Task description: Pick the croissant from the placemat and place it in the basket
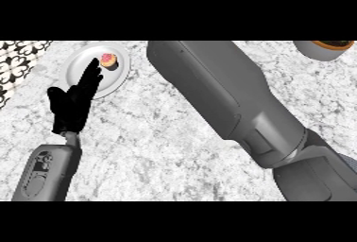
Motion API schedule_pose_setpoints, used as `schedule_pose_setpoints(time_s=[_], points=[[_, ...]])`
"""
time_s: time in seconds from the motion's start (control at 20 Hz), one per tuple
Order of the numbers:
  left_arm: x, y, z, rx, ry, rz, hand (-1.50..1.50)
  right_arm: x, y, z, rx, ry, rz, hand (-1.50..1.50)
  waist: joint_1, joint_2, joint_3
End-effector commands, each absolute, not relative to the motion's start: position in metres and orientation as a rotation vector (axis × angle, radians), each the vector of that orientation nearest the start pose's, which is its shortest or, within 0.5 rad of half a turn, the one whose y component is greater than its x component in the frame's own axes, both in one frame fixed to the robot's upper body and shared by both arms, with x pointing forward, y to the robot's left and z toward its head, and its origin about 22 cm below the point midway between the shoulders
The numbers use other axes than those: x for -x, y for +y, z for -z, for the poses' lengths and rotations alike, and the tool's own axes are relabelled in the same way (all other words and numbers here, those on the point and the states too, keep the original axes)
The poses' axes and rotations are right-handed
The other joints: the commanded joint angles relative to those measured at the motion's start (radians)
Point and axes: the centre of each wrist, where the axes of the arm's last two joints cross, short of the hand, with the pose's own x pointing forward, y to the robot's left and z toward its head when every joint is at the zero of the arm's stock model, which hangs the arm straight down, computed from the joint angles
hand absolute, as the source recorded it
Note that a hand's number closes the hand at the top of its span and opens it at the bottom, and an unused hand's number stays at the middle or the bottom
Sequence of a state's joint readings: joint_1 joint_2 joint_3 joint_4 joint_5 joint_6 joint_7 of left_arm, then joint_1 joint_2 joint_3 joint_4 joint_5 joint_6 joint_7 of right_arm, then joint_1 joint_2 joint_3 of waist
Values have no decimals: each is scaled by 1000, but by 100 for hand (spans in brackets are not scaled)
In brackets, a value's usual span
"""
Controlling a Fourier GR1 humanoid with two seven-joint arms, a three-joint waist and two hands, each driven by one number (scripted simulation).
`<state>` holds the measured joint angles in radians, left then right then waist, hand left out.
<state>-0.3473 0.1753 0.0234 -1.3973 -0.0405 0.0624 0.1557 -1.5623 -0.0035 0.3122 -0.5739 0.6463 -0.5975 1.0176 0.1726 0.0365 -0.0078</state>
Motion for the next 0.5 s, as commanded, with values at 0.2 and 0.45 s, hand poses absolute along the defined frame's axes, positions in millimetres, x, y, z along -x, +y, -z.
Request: schedule_pose_setpoints(time_s=[0.2, 0.45], points=[[-321, 251, -64, -181, -1561, 142, 0, -419, 33, -276, 869, -1446, -130, 150, -20, -4, 3], [-321, 260, -63, -193, -1572, 152, 0, -424, 29, -265, 845, -1451, -131, 150, -29, -4, 3]])
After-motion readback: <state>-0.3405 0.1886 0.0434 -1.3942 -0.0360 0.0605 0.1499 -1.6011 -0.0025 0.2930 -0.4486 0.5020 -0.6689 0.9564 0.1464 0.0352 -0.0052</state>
